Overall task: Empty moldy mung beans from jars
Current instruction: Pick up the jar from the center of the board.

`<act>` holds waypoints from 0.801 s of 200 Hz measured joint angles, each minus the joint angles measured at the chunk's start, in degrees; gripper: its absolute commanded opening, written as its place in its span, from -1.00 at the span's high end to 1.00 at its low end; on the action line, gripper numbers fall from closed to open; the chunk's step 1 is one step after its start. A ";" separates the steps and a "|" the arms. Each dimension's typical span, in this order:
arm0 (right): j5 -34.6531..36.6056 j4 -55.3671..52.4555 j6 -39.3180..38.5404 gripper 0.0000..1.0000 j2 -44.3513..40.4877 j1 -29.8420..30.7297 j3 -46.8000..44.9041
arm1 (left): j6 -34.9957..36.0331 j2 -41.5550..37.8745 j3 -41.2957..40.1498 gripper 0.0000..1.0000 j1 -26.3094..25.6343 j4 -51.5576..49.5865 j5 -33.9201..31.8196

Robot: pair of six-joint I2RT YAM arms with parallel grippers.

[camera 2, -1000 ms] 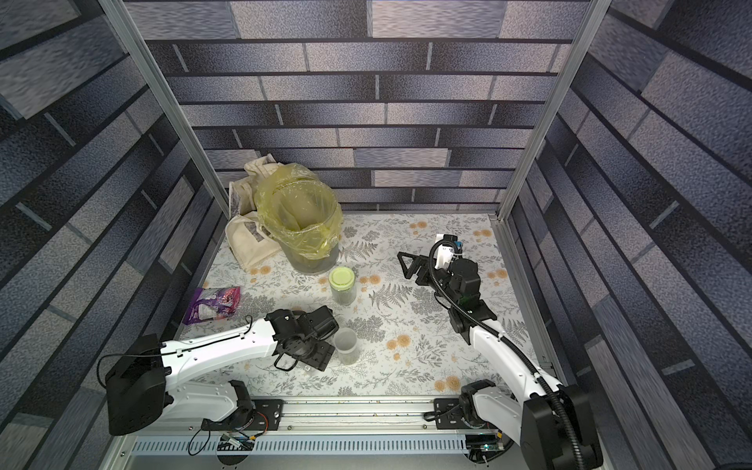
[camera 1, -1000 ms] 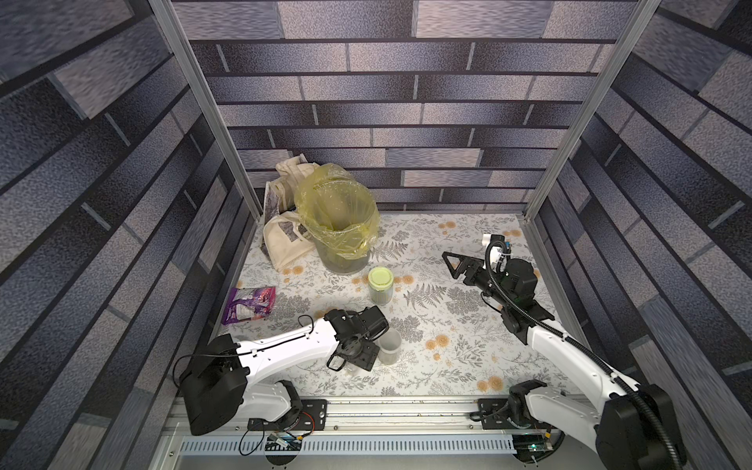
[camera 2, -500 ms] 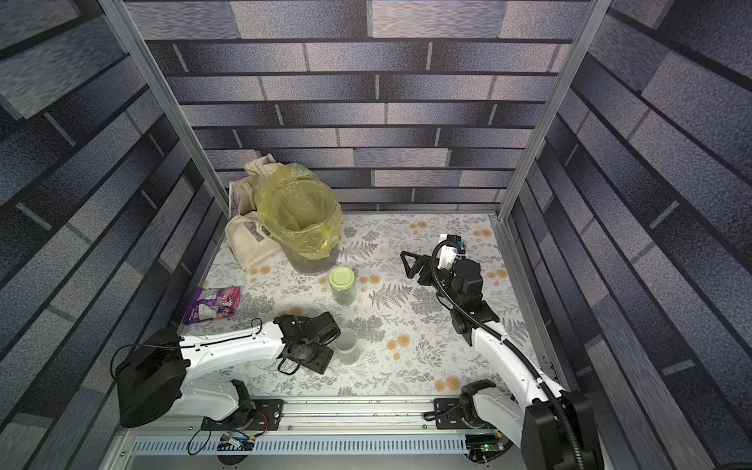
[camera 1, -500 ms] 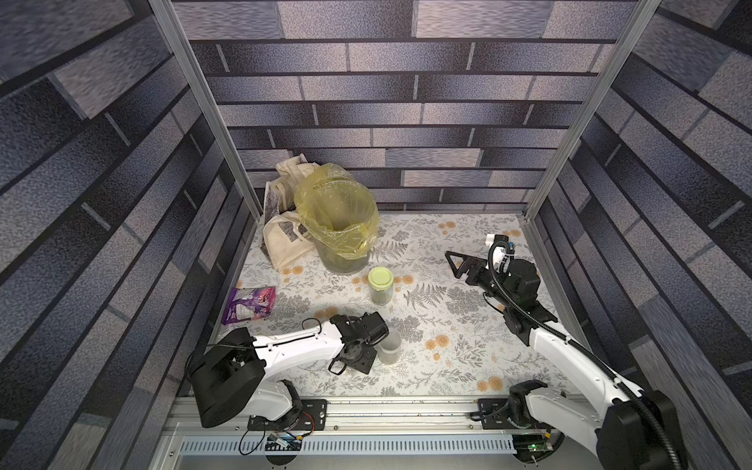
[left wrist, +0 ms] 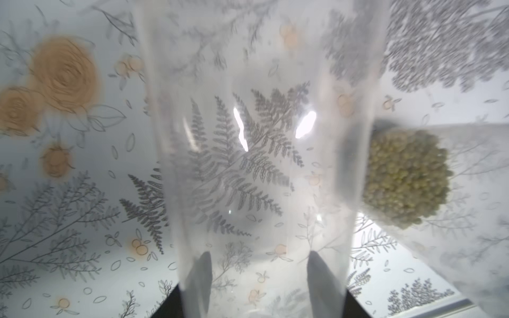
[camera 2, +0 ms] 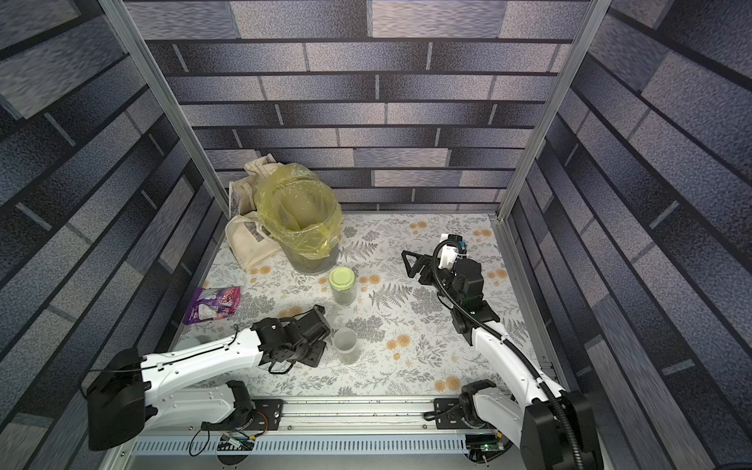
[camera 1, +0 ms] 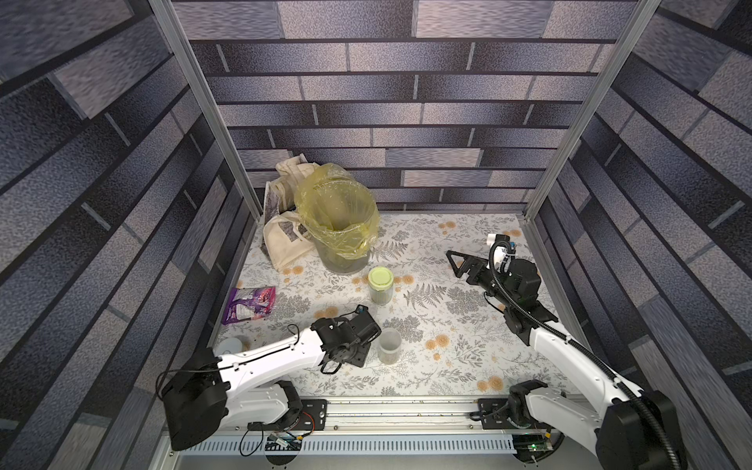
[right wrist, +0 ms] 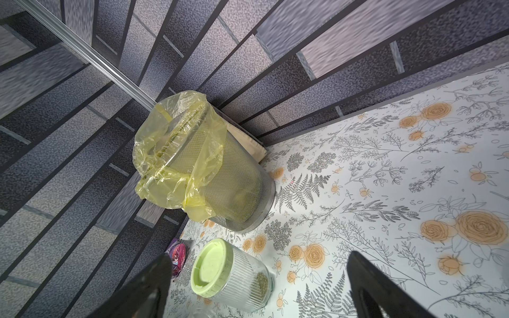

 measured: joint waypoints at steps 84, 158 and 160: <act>-11.87 12.66 4.81 -0.95 6.25 0.00 0.11 | 5.01 -26.25 4.83 -0.13 3.54 -2.16 -3.78; -28.39 46.07 25.66 -0.91 22.14 0.00 6.14 | 23.96 -3.61 27.41 -0.14 7.85 7.54 3.69; -28.52 46.51 26.21 -0.91 22.43 0.00 6.36 | 24.44 -2.86 28.04 -0.14 8.00 7.76 4.11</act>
